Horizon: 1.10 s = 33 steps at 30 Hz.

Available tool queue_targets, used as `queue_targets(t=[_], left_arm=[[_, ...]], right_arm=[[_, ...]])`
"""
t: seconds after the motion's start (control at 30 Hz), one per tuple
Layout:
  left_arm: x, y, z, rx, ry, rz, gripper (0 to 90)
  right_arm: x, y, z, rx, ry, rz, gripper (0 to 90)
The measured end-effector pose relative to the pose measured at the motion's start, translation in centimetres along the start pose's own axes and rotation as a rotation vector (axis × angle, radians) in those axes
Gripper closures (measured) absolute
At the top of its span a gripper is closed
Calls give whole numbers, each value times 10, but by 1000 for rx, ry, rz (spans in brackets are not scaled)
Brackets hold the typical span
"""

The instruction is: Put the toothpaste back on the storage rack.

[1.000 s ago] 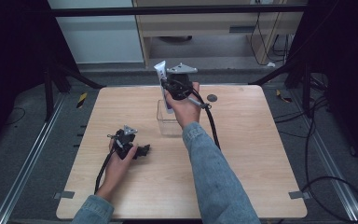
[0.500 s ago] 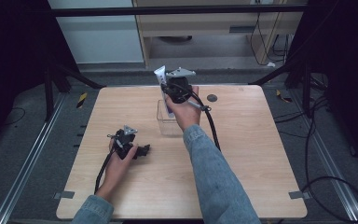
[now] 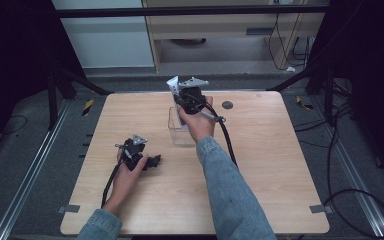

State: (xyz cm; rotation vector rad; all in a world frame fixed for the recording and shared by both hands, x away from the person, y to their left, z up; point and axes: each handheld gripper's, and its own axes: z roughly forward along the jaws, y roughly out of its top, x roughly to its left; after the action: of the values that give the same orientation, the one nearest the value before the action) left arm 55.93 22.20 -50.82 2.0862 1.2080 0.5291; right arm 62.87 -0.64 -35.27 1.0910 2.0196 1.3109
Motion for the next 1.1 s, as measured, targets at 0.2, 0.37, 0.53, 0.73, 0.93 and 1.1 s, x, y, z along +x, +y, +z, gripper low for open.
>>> queue_targets(t=[0.2, 0.37, 0.53, 0.73, 0.93, 1.1], left_arm=[[0, 0, 0, 0, 0, 0, 0], [0, 0, 0, 0, 0, 0, 0], [0, 0, 0, 0, 0, 0, 0], [0, 0, 0, 0, -4, 1, 0], [0, 0, 0, 3, -4, 4, 0], [0, 0, 0, 0, -4, 1, 0]], right_arm=[[0, -3, 2, 5, 0, 0, 804], [0, -7, 4, 18, -6, -11, 804], [0, -8, 6, 18, -3, -11, 804], [2, -14, 10, 24, -7, -7, 804], [2, -20, 12, 38, -9, -7, 804], [2, -24, 12, 44, -13, -14, 804]])
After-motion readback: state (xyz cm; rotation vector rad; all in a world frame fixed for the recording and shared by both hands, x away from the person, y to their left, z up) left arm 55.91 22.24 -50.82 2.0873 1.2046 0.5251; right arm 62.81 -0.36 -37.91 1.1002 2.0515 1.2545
